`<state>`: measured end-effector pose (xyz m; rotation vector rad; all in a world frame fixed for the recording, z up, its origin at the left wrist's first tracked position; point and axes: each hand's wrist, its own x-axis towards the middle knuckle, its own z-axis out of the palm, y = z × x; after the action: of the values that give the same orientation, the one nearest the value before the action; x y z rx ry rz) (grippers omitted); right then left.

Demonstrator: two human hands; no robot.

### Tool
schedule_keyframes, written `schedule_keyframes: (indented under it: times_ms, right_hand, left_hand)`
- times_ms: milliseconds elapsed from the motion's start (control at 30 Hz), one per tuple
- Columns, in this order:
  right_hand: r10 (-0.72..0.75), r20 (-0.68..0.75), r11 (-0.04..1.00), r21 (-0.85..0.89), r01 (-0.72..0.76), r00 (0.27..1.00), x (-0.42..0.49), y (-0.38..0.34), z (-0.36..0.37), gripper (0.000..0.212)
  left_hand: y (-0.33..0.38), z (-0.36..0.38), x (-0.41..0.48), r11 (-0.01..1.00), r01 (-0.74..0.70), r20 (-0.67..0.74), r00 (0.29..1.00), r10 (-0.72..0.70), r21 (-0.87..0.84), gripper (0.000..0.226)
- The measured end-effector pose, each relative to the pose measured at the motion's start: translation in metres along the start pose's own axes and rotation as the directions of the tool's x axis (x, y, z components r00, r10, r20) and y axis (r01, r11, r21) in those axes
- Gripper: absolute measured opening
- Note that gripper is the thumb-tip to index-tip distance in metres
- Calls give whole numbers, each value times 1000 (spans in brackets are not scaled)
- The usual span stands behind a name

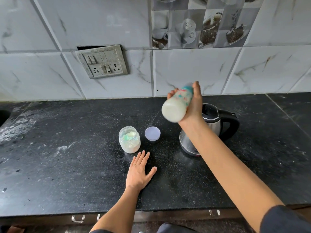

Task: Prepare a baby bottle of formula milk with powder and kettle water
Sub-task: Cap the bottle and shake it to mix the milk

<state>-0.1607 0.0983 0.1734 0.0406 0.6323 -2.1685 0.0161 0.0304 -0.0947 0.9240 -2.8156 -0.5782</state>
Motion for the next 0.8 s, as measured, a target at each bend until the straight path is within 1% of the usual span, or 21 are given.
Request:
schedule_keyframes:
  times_ms: [67,100,133,167,233,267,300,367,400,433,533,567,667,700,733,800]
  right_hand:
    - [81,34,983,-168,-75,996,-7,10,-7,47]
    - [100,39,970,-227,-89,994,-11,14,-8,47]
    - [91,47,971,-227,-78,995,-11,14,-7,47]
    - [56,52,986,-159,-47,997,-8,11,-6,47]
    - [-12,21,999,33,12,1000,-2,3,-2,48]
    - [-15,21,998,59,14,1000,-1,2,-3,48]
    - [16,47,1000,16,-17,999,-4,6,-5,48]
    - [107,78,984,-152,-94,991,-13,17,-9,48]
    - [115,79,976,-194,-98,990,-16,19,-9,49]
    - [96,84,980,-181,-79,992,-15,18,-8,50]
    - [22,44,999,47,-24,999,-5,6,-1,51]
    - [33,48,998,42,-35,998,-5,6,-3,52]
    - [149,110,977,-167,-129,983,-16,21,-9,58]
    - [157,116,971,-199,-132,981,-19,22,-9,59]
    - [134,112,977,-180,-113,985,-17,19,-7,58]
    - [66,68,997,-35,-64,996,-11,10,-2,53]
  left_hand:
    - [0,-1,0,1000,3,3,1000,-3,-13,74]
    - [-1,-1,1,1000,5,5,1000,-5,-16,73]
    - [-1,-1,1,1000,4,4,1000,-4,-14,73]
    - [-1,-1,1,1000,3,3,1000,-3,-10,73]
    - [0,-1,0,1000,1,4,1000,-1,-6,73]
    - [0,-1,0,1000,2,6,1000,-2,-9,73]
    - [1,0,-1,1000,5,7,1000,-5,-14,74]
    - [0,-1,0,1000,8,3,1000,-8,-20,74]
    - [0,-1,0,1000,9,3,1000,-9,-19,74]
    - [-1,-1,1,1000,8,3,1000,-8,-14,74]
    - [0,-1,1,1000,6,8,1000,-6,-5,74]
    - [0,0,0,1000,8,3,1000,-8,-12,74]
    - [-1,0,0,1000,10,5,1000,-10,-21,74]
    - [-2,0,1,1000,9,3,1000,-9,-16,74]
    - [-2,-1,1,1000,8,-1,1000,-8,-11,74]
    - [-1,-1,1,1000,6,4,1000,-6,-10,74]
